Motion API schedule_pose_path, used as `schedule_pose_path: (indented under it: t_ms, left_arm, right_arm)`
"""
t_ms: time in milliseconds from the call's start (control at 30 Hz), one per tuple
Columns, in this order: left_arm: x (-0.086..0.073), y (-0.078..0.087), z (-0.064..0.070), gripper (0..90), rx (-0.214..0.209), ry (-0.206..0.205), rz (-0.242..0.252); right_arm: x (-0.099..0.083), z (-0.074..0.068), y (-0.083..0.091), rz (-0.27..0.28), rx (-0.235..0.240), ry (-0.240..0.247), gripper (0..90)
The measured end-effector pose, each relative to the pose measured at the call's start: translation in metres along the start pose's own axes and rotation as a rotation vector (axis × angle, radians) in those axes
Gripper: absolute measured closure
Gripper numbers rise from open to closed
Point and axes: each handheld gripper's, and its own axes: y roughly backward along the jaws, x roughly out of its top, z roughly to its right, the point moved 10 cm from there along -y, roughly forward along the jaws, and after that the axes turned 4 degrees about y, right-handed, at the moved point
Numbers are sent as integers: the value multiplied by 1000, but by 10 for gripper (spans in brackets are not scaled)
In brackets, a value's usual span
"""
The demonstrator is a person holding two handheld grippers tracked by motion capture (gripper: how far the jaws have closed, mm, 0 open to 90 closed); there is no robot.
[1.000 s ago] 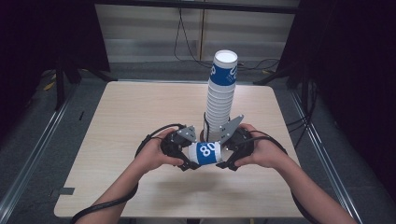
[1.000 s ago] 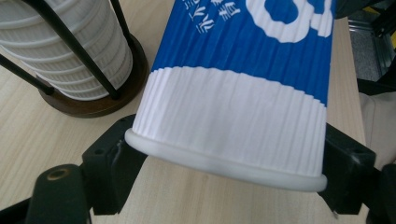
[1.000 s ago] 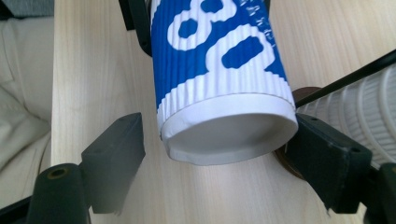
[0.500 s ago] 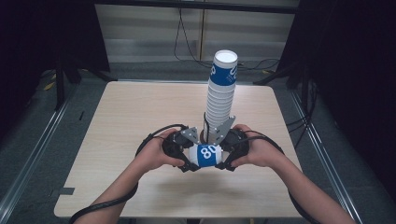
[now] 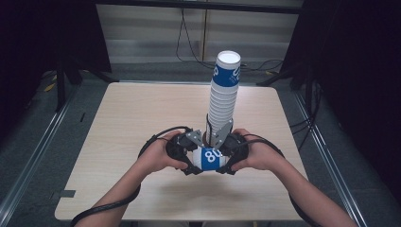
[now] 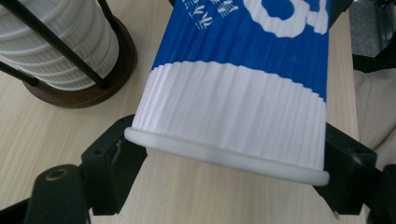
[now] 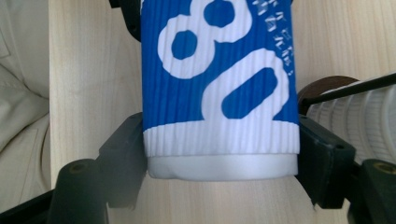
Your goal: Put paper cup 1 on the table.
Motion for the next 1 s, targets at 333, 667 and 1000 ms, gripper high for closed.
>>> schedule_pose_path:
  t_ms: [333, 667, 1000]
  left_arm:
    - [-1, 2, -2, 192, 3, -8, -6]
    - [0, 1, -1, 172, 0, -17, 28]
    - [0, 1, 0, 159, -18, -2, 30]
  right_arm:
    - [1, -1, -6, 10, 2, -8, 295]
    - [-2, -1, -8, 58, -2, -15, 301]
    - [-5, -1, -10, 87, 6, -8, 302]
